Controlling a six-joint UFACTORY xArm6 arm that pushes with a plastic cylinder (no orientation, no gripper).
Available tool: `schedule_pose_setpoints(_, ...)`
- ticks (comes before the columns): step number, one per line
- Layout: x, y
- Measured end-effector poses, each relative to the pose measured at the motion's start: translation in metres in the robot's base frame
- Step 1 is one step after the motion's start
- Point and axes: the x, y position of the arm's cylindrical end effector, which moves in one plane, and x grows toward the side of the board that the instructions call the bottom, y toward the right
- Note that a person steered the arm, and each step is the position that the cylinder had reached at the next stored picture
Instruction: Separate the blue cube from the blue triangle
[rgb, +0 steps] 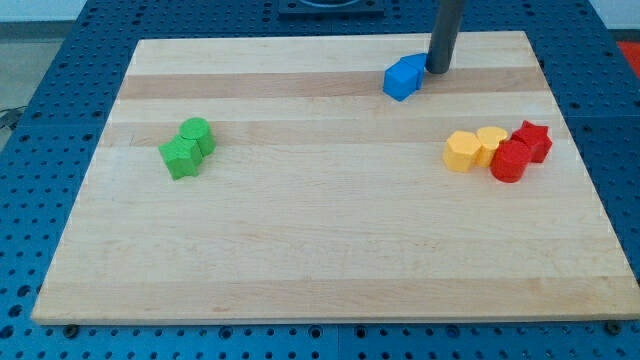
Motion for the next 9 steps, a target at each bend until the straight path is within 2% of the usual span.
schedule_pose_setpoints(3,0.036,-0.072)
schedule_pose_setpoints(5,0.086,-0.133)
schedule_pose_setpoints(7,0.112,-0.155)
schedule_pose_setpoints(8,0.122,-0.124)
schedule_pose_setpoints(9,0.143,-0.122)
